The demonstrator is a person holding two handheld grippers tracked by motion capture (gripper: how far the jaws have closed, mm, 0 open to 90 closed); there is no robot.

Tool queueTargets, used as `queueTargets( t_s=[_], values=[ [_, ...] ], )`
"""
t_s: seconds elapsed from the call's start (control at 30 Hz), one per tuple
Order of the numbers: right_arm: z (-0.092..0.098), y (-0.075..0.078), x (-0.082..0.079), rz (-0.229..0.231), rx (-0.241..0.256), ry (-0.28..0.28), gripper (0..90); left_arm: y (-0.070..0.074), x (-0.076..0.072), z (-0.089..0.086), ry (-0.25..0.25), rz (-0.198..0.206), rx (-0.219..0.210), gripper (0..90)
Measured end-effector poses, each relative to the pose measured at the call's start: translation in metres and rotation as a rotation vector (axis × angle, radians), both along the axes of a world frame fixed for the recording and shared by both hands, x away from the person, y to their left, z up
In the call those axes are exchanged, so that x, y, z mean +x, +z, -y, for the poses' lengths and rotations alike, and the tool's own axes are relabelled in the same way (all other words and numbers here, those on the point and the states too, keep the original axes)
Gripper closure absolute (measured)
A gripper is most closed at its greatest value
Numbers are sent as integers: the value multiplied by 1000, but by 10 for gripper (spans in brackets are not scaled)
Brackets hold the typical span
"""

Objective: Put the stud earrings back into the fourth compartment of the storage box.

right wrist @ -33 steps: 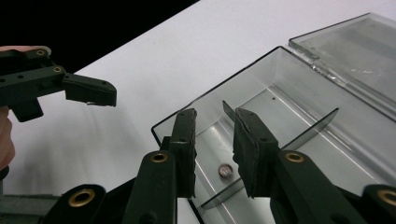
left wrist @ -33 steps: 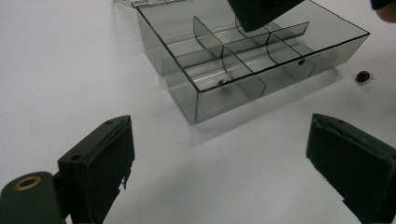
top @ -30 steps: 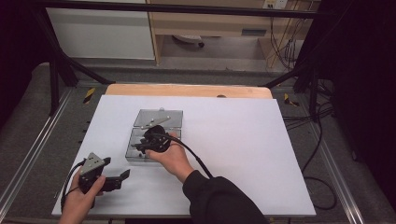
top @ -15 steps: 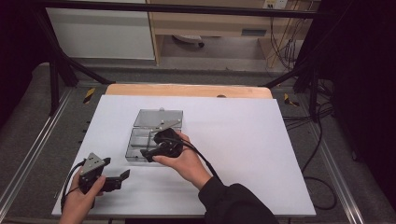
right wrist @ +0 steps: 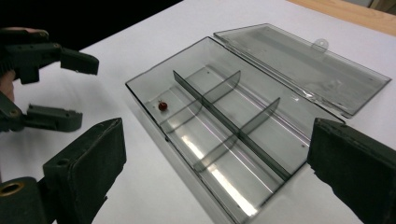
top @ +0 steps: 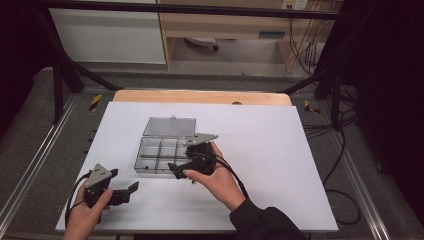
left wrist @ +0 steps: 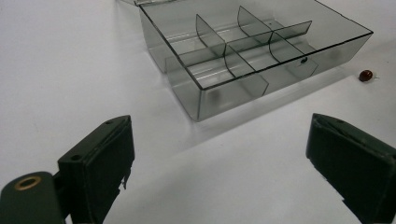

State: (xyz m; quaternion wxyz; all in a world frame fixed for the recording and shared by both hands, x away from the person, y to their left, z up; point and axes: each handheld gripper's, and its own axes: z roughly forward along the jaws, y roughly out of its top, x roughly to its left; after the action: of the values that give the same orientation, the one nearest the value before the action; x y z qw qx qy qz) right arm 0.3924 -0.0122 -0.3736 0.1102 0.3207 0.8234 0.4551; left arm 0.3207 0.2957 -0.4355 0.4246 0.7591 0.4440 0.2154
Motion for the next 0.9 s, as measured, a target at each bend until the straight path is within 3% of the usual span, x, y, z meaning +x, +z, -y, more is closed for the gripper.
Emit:
queueTargets(
  t_s=[0.37,0.8,0.9],
  values=[
    [24,-8,-5,-10,2,-50,50,0,0,-1,7,0,-14,75],
    [41,-28,-6,-59,-7,-92,58,0,0,0,4,-1,-10,75],
    [44,-36,-6,-91,-9,-107,59,0,0,0,6,-1,-12,76]
  ],
)
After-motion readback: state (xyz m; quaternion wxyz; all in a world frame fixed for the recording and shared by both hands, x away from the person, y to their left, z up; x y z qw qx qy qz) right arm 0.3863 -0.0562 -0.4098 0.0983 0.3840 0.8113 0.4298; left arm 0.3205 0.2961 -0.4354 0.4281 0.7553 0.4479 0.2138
